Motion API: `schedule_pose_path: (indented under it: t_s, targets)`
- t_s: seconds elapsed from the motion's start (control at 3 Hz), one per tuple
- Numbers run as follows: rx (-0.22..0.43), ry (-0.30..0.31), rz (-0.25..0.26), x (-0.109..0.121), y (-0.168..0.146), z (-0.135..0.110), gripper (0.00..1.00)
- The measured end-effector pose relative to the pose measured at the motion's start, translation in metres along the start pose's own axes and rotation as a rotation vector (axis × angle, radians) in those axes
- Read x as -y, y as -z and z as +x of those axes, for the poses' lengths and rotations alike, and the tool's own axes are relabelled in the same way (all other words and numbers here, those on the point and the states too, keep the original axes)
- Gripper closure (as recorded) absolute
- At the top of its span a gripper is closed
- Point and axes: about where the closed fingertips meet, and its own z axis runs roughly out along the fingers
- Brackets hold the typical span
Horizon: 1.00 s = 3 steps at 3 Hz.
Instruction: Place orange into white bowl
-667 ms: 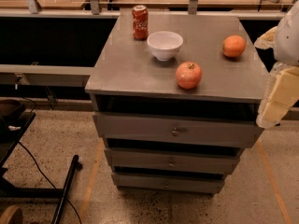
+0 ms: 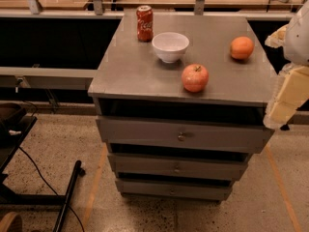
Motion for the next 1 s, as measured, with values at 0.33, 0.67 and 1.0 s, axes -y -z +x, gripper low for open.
schedule_pose_path:
  t_s: [0.33, 0.67, 1.0]
  targets:
    - [0.020, -0.052, 0.095, 0.041, 0.002, 0.014, 0.00]
    - [0.077, -0.098, 0.222, 0.104, 0.004, 0.029, 0.00]
    - [0.121, -0.164, 0.349, 0.176, 0.004, 0.032, 0.00]
